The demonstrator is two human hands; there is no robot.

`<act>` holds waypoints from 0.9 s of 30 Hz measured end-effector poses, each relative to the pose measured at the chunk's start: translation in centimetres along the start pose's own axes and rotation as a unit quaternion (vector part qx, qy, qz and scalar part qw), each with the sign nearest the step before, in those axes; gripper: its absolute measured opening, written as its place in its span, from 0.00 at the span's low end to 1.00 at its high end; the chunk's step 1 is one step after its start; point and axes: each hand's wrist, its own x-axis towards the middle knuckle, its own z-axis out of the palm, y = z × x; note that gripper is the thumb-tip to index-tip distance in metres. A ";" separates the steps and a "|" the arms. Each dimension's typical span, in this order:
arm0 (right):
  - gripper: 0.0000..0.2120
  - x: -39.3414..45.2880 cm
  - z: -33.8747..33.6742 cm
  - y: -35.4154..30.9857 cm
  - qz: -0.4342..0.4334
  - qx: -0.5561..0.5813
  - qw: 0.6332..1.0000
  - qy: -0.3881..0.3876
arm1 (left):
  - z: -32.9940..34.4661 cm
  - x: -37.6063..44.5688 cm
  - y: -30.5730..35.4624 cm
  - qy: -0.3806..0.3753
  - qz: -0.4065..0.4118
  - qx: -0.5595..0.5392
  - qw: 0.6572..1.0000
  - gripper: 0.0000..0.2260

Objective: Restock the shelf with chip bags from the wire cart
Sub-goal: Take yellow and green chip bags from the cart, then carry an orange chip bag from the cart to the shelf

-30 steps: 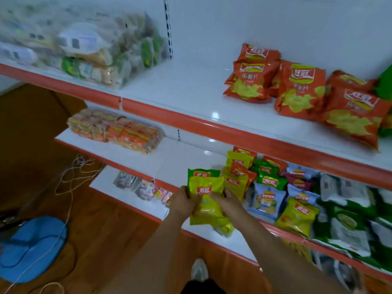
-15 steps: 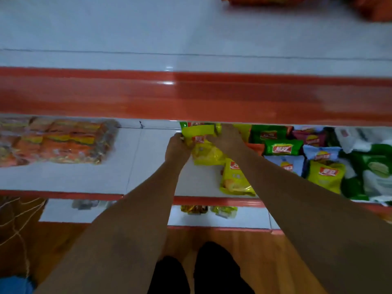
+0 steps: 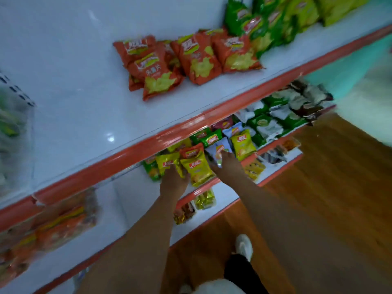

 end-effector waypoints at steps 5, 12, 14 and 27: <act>0.33 -8.6 -5.9 10.7 0.125 0.026 0.988 0.088 | 5.6 -5.0 12.6 -0.089 0.204 0.017 0.975 0.29; 0.30 -24.1 -13.3 32.2 0.359 0.106 0.903 0.209 | 21.4 -17.5 30.5 -0.227 0.386 0.089 0.890 0.31; 0.30 -29.5 -14.7 38.1 0.426 0.137 0.862 0.238 | 26.2 -22.4 35.4 -0.272 0.416 0.114 0.860 0.33; 0.31 -57.5 -16.5 58.4 0.675 0.238 0.586 0.381 | 51.3 -52.7 52.0 -0.469 0.605 0.237 0.598 0.33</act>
